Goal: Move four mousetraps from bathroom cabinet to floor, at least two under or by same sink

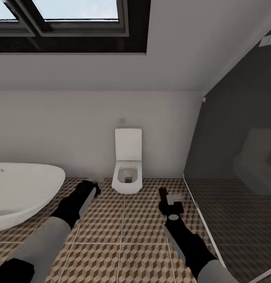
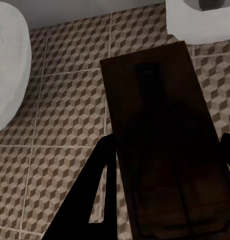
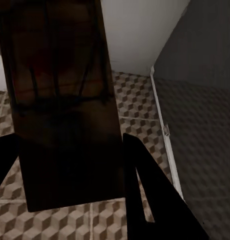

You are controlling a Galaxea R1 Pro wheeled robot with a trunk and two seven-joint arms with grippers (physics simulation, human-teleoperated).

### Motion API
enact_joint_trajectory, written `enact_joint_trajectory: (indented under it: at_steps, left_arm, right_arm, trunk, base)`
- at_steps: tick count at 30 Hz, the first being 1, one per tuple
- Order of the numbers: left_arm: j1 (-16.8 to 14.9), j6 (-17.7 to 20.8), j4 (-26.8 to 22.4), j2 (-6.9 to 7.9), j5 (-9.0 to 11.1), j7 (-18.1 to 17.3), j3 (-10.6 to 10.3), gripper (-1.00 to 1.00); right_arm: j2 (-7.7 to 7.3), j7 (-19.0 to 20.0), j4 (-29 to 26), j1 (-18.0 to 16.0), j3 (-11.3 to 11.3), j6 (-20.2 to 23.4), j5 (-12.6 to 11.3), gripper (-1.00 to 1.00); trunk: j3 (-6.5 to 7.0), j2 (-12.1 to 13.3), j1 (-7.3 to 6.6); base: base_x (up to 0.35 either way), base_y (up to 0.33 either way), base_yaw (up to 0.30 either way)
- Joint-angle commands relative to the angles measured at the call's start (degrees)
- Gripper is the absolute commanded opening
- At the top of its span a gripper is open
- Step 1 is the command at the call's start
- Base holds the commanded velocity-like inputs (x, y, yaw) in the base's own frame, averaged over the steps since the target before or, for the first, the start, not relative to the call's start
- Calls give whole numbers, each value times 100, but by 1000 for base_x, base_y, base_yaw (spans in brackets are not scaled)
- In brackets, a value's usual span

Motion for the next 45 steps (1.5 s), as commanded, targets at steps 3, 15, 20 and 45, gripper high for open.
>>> enact_joint_trajectory:
  at_steps: [3,15,20,45]
  left_arm:
    - [-357,-280,555,-14,77,72,21,-100]
    - [-409,-3601,3028,-56,82,-783,-30,-100]
    - [-410,-3824,3072,-29,103,-1186,-31,-100]
    - [-383,-3873,3223,-51,129,-1225,-22,-100]
  right_arm:
    - [-7,8,-39,-594,15,511,-243,-100]
    - [-29,719,646,-717,5,446,-499,-100]
    - [-23,778,1038,-718,5,43,-507,-100]
    - [6,753,1067,-718,31,-25,-534,-100]
  trunk:
    - [-16,-14,3]
    - [-16,-14,3]
    - [-16,-14,3]
    - [-98,-174,91]
  base:
    - [0,0,0]
    - [0,0,0]
    - [0,0,0]
    - [0,0,0]
